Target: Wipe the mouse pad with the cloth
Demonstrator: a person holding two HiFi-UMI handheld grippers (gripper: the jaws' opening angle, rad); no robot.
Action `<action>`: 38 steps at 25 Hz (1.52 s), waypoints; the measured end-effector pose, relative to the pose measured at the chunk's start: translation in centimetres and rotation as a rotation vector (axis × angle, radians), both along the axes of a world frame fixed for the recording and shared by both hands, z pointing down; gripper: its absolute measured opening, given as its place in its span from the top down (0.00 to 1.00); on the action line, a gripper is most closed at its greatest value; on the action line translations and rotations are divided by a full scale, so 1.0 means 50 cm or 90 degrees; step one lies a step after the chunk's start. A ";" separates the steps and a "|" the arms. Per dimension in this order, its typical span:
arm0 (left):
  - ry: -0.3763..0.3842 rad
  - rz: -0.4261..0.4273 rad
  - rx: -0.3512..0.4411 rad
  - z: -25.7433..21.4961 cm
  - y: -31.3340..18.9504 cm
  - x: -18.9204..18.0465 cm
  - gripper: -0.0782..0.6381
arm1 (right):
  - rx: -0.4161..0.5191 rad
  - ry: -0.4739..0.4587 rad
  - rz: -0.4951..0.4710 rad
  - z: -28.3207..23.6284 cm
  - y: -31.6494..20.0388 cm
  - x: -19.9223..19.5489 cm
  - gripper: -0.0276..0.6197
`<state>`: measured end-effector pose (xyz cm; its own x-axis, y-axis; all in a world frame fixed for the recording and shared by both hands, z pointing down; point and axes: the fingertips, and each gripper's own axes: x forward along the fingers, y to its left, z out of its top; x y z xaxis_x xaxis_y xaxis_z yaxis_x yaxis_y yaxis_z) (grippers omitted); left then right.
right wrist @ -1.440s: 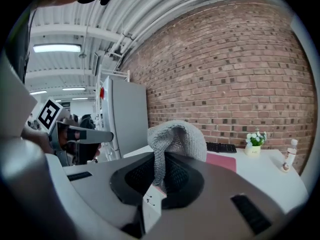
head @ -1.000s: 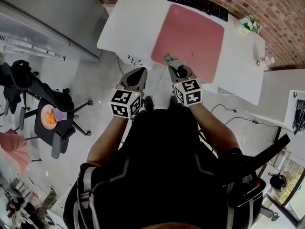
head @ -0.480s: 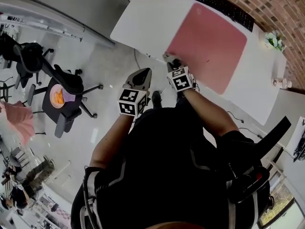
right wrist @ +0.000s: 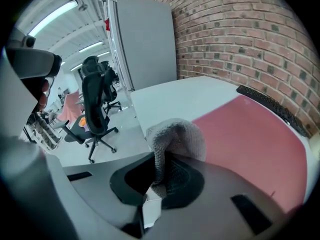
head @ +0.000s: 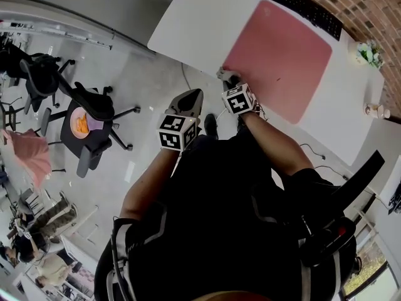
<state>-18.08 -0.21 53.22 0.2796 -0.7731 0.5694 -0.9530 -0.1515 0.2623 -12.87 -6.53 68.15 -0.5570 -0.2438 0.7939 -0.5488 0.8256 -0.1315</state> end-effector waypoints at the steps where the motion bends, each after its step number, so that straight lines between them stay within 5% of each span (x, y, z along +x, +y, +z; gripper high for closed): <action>1: 0.000 0.009 -0.001 -0.001 0.001 0.005 0.88 | -0.002 -0.002 0.008 0.000 0.001 0.006 0.91; 26: -0.007 0.175 0.016 -0.011 -0.053 0.178 0.88 | -0.033 -0.028 0.211 0.015 0.029 0.254 0.91; 38: 0.027 0.231 0.008 -0.006 -0.083 0.275 0.88 | -0.037 -0.032 0.320 0.025 0.049 0.406 0.91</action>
<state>-4.34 -4.38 52.90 0.5607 -0.6261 0.5419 -0.8246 -0.4817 0.2966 7.43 -4.09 69.41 -0.4197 -0.4474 0.7897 -0.8682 0.4515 -0.2056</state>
